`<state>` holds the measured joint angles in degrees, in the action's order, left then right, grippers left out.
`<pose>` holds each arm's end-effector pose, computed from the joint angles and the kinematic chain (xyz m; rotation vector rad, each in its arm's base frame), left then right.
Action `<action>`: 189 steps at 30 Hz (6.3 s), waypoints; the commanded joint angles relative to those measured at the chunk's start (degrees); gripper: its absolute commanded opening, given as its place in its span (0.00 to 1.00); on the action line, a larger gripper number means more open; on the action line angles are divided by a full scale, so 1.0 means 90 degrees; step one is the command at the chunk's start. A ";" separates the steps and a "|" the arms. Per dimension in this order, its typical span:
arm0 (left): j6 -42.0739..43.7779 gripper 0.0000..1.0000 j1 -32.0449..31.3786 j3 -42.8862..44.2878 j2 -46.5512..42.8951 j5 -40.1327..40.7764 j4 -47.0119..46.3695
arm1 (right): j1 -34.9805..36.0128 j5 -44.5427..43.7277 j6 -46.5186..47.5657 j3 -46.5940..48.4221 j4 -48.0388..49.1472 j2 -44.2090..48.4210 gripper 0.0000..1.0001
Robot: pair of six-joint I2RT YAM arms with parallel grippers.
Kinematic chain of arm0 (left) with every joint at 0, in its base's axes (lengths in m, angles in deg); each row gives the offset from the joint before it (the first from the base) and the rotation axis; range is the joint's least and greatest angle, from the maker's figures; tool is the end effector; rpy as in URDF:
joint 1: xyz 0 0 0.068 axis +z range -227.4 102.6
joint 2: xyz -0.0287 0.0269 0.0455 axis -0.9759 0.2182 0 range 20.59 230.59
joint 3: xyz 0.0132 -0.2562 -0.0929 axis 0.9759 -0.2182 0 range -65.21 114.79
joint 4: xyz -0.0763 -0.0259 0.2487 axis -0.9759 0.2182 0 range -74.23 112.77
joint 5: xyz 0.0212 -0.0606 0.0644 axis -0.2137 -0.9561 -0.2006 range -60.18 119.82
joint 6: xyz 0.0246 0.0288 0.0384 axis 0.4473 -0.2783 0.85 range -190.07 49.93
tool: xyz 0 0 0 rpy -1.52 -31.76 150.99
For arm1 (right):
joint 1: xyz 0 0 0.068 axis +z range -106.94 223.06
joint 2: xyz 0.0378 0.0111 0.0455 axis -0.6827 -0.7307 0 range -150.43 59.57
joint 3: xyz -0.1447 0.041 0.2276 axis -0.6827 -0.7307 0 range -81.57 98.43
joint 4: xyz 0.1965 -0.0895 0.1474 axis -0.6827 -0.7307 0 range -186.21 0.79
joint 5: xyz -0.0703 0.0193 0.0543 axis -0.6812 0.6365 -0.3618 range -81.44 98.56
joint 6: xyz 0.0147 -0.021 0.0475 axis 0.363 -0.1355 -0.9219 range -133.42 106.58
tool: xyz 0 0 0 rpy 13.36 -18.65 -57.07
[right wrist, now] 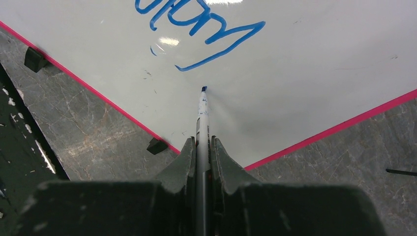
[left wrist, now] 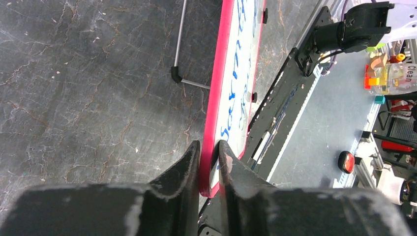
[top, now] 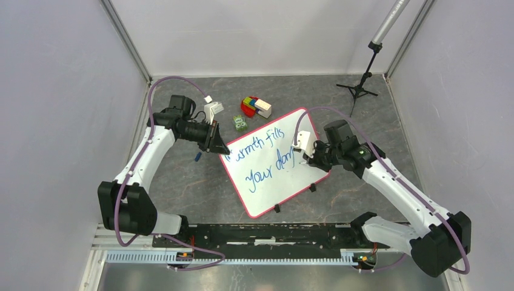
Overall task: Write a sentence on the whiteboard
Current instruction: Pick up the pen cap from the center of the board, then insert the whiteboard marker without the cap into the pen cap.
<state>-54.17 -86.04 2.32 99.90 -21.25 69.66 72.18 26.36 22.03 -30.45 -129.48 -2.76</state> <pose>0.2556 -0.0669 0.2938 0.7654 2.3348 -1.1318 0.1839 0.1149 0.2741 -1.4134 1.9875 0.3339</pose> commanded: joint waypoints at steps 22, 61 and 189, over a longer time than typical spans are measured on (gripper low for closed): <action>0.1928 0.68 0.2494 0.1084 -0.0074 0.2045 0.0928 | -0.2367 0.3876 -0.1147 0.1145 0.0362 -0.0259 0.00; 0.1410 0.23 0.1036 -0.1048 0.2517 0.4533 -0.2540 | -0.3859 0.4299 -0.1425 0.0171 0.0845 -0.0306 0.00; 0.1770 0.02 -0.6047 0.2111 0.1871 0.4026 -0.1124 | -0.3636 0.6763 0.1870 -0.0386 -0.2521 -0.0976 0.00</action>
<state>-38.33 -140.20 18.47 116.60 17.22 60.22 38.96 87.08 39.10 -35.81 -152.87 -12.29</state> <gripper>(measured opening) 0.213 0.146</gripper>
